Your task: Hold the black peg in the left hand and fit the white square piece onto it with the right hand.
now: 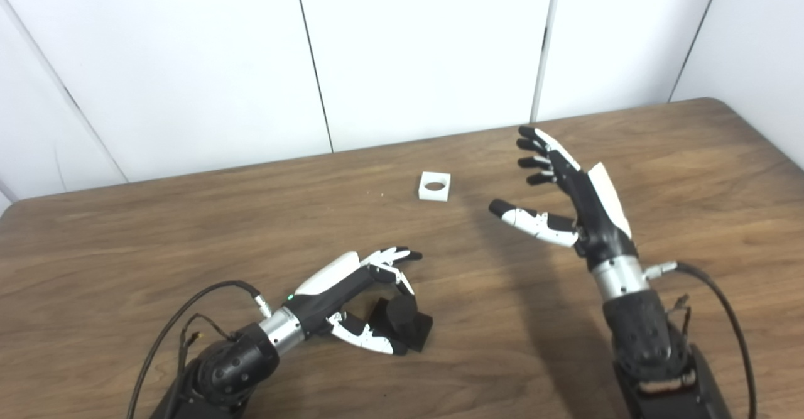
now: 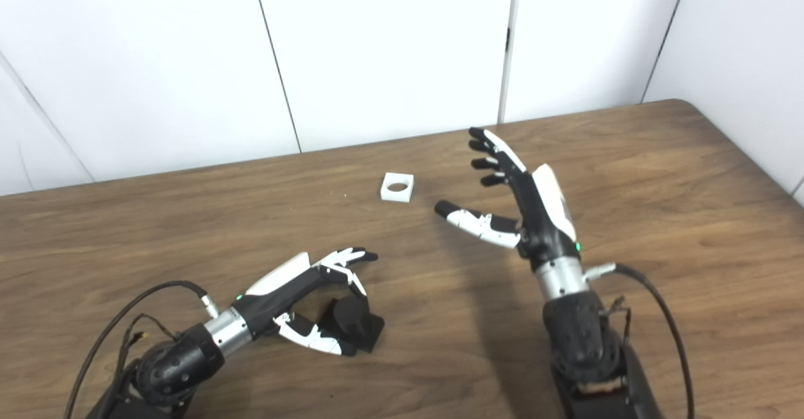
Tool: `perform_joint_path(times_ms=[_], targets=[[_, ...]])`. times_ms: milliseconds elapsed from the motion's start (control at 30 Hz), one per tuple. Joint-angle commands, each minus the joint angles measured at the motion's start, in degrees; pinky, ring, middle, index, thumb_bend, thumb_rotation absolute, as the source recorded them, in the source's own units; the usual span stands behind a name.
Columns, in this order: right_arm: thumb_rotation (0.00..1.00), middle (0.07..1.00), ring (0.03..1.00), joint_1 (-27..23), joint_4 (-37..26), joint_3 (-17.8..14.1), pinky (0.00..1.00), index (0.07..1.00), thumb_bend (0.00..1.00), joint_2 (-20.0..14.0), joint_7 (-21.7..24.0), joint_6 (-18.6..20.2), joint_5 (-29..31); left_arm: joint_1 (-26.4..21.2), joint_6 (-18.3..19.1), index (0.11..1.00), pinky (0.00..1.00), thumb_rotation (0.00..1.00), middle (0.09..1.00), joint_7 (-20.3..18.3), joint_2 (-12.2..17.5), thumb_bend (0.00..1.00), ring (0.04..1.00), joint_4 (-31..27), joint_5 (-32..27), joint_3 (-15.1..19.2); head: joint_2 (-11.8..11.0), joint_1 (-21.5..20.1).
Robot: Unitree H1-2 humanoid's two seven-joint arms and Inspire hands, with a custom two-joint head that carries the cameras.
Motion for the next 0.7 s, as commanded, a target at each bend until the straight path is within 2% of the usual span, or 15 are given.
perform_joint_path(times_ms=[0,200,333,400,467,667], targets=[[0.42,0.867,0.795,-4.92,-0.79,-0.01,0.66,0.856,0.68,-1.77,1.33,1.02,-0.67,-0.29,0.05,0.49,1.0,0.07,0.952,-0.96,1.75,0.52,1.0,0.46,1.54,0.24,0.04,0.07],[0.44,0.876,0.824,-12.46,3.31,2.46,0.69,0.84,0.69,-7.07,5.6,3.38,-4.28,-0.07,0.34,0.49,1.0,0.07,0.955,-1.03,1.73,0.52,1.0,0.2,1.44,0.4,0.01,0.53],[0.43,0.899,0.864,-18.77,7.83,5.26,0.72,0.844,0.7,-10.15,9.28,5.04,-6.72,0.16,0.44,0.49,1.0,0.07,0.956,-0.91,1.55,0.52,1.0,0.2,1.57,0.39,0.08,0.9],[0.38,0.894,0.86,-20.96,9.91,6.4,0.7,0.837,0.71,-11.01,10.25,5.17,-7.6,0.29,0.53,0.49,1.0,0.07,0.958,-0.9,1.45,0.52,1.0,0.05,1.62,0.38,-0.01,0.98],[0.39,0.902,0.862,-23.23,12.33,7.99,0.68,0.85,0.7,-11.91,11.5,5.41,-8.87,0.37,0.21,0.49,1.0,0.07,0.958,-0.71,1.35,0.52,1.0,0.31,1.75,0.37,0.0,1.05],[0.41,0.907,0.854,-30.45,22.21,13.84,0.66,0.847,0.73,-14.12,14.31,2.24,-12.16,0.64,-0.01,0.491,1.0,0.07,0.958,-0.48,1.32,0.52,1.0,0.61,2.05,0.29,-0.24,1.26]])
